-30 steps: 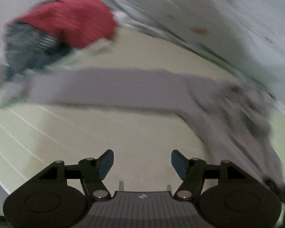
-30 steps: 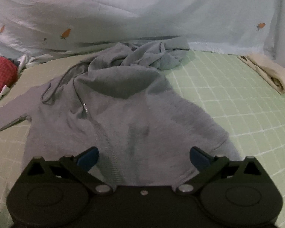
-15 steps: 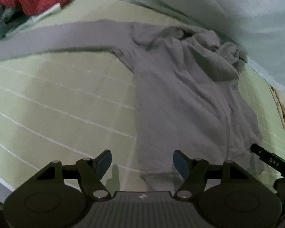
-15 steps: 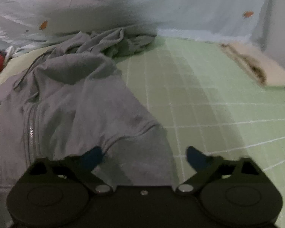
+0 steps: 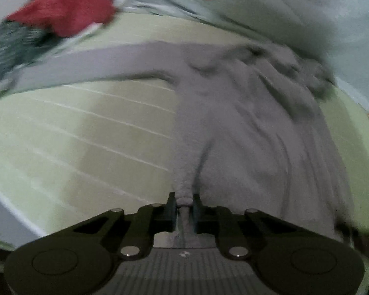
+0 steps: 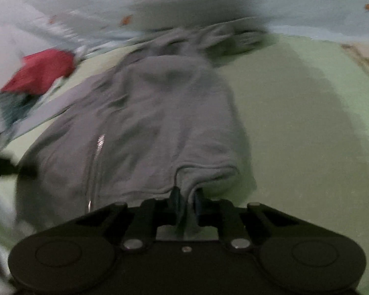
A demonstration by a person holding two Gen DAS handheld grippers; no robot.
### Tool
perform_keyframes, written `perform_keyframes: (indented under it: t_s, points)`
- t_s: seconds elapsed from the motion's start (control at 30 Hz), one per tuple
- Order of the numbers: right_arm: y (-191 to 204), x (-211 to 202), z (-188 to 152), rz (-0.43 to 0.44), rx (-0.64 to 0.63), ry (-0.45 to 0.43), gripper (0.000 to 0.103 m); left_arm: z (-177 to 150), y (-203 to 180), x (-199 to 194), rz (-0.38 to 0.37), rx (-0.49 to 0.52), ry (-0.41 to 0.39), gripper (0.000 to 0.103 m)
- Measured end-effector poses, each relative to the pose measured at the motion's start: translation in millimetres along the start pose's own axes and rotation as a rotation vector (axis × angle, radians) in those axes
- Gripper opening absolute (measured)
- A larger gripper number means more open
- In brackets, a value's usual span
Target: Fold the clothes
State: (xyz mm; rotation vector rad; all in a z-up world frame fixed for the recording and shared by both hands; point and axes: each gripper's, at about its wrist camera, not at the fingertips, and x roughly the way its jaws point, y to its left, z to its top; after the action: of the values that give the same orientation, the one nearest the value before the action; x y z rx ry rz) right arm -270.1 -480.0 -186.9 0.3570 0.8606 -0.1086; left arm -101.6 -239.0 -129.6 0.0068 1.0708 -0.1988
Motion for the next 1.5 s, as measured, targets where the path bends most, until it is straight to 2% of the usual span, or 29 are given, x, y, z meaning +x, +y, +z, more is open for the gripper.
perform_keyframes:
  t_s: [0.1,0.13,0.17,0.2,0.27,0.33,0.43,0.5,0.53,0.57,0.63,0.67,0.8,0.93,1.1,1.3,1.5]
  points:
    - [19,-2,-8,0.035,-0.032,0.043,0.022,6,30,1,0.026,-0.055,0.037,0.017]
    - [22,-2,-7,0.023,-0.046,0.043,0.032,7,37,1,0.018,-0.061,0.047,0.025]
    - [22,-2,-4,-0.002,-0.036,0.031,0.041,7,42,0,0.004,-0.059,0.053,0.026]
    - [21,-3,-1,-0.026,-0.027,0.018,0.046,5,45,-1,-0.007,-0.049,0.054,0.028]
    - [14,-7,1,-0.071,0.023,-0.011,0.074,1,45,-2,0.014,-0.011,0.052,0.037]
    - [4,-10,1,-0.107,0.091,-0.035,0.082,-4,46,-1,0.03,0.037,0.055,0.051]
    - [-9,-7,-9,-0.098,0.198,-0.01,0.082,-14,51,8,-0.033,0.064,0.107,0.056]
    - [-4,-4,-14,-0.068,0.195,0.012,0.077,-21,52,15,-0.077,0.073,0.153,0.056]
    - [-2,-3,-17,-0.053,0.194,0.023,0.068,-24,50,18,-0.085,0.08,0.168,0.053]
    - [1,-2,-20,-0.038,0.193,0.034,0.047,-28,48,22,-0.088,0.089,0.18,0.051]
    - [6,0,-26,-0.008,0.19,0.057,0.015,-30,42,22,-0.075,0.128,0.177,0.011]
    - [9,0,-27,0.002,0.184,0.062,0.012,-29,41,20,-0.079,0.141,0.175,0.011]
    - [15,-14,-6,0.037,0.197,0.005,0.008,-9,40,5,-0.114,0.161,0.141,0.01]
    - [10,-8,41,0.047,0.246,-0.064,0.007,38,40,-13,-0.211,0.083,0.075,0.01]
    - [4,0,99,0.059,0.308,-0.151,0.004,98,26,-14,-0.266,0.054,-0.016,0.01]
    - [-3,25,162,0.039,0.365,-0.227,0.004,152,8,12,-0.28,0.029,-0.048,0.01]
    - [-11,78,201,-0.004,0.377,-0.205,0.004,205,6,66,-0.29,-0.028,-0.002,0.011]
